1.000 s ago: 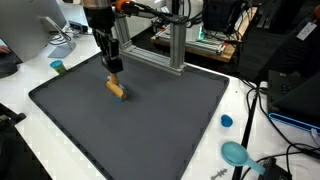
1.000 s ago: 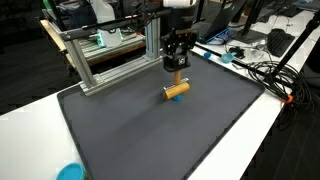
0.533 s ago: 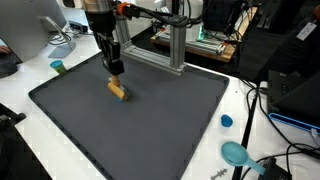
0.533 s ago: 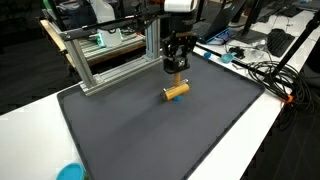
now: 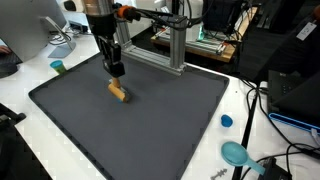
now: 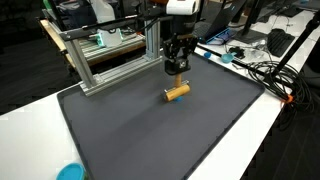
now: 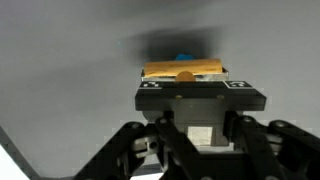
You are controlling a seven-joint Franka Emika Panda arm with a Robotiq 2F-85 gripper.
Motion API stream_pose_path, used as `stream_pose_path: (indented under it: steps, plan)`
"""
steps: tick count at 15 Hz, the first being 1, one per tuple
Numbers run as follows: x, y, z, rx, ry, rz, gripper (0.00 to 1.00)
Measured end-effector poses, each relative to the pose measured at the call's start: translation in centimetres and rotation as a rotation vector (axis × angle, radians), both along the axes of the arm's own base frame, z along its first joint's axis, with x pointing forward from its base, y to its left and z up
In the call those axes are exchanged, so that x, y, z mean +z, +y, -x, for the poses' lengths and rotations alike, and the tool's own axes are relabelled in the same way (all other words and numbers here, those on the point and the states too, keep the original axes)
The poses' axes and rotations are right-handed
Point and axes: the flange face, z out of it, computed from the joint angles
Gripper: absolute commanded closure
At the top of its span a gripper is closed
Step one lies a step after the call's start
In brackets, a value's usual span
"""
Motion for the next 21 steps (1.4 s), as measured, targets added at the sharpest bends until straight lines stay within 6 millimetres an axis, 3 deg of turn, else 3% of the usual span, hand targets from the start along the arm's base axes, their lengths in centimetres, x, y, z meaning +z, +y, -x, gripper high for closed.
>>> stream_pose_path:
  steps: [7,11,16,19,21]
  plan:
    - [-2.4,-0.4,-1.3,-0.021,-0.032,0.026,0.78]
    - [-2.3,-0.5,-1.6,-0.022,-0.037,0.027,0.78]
    - [0.1,-0.7,-1.6,-0.020,-0.130,0.023,0.78]
    - [1.7,-0.6,-0.6,-0.018,-0.142,0.022,0.78]
    - [1.7,-0.5,0.3,-0.012,-0.112,0.023,0.78]
